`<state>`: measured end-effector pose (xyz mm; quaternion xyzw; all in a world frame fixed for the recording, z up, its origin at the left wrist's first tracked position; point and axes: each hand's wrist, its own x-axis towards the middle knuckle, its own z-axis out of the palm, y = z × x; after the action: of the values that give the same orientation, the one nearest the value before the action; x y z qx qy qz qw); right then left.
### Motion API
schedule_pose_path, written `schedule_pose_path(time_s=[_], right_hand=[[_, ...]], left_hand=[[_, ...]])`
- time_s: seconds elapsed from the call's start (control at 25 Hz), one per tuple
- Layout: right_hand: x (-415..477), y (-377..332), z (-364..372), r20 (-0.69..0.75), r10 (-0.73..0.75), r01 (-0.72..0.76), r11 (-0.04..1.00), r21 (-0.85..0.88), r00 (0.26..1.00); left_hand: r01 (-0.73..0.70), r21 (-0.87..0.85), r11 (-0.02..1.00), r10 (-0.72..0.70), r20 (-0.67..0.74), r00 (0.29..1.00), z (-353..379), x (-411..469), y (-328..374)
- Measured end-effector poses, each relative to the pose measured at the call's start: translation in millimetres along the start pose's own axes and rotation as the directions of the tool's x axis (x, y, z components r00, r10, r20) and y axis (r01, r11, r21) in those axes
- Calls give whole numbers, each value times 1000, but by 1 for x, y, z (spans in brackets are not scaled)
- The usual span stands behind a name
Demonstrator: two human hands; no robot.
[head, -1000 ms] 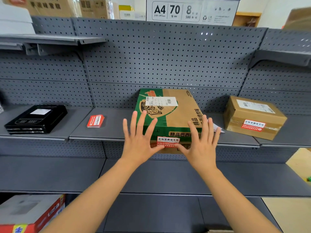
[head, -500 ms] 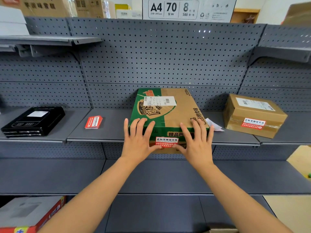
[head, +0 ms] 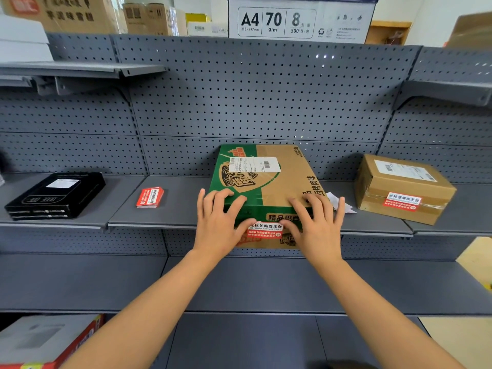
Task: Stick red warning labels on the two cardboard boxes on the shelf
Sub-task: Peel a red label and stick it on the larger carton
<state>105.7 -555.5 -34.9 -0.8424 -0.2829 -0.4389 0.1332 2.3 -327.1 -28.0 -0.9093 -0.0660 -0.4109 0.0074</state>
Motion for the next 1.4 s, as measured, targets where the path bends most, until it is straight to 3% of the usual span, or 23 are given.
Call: schedule_pose_path(time_s=[0.36,0.56,0.96,1.4], right_hand=[[4,-27,4,30,56,-55,997,-48,998],[-1,-19,3,29,23,-22,998,-51,999],[-9,-16,3,147,-57,73,991,-111,987],[-10,3,-4,99,-104,111,991,-68,990]], left_hand=[[79,156,985,-93,87,992,-4,2,20],[55,119,991,-66,87,994,-2,-1,14],[-18,205,979,-11,137,991,-1,-5,9],[-102,166,981,80,138,987,-2,-7,-20]])
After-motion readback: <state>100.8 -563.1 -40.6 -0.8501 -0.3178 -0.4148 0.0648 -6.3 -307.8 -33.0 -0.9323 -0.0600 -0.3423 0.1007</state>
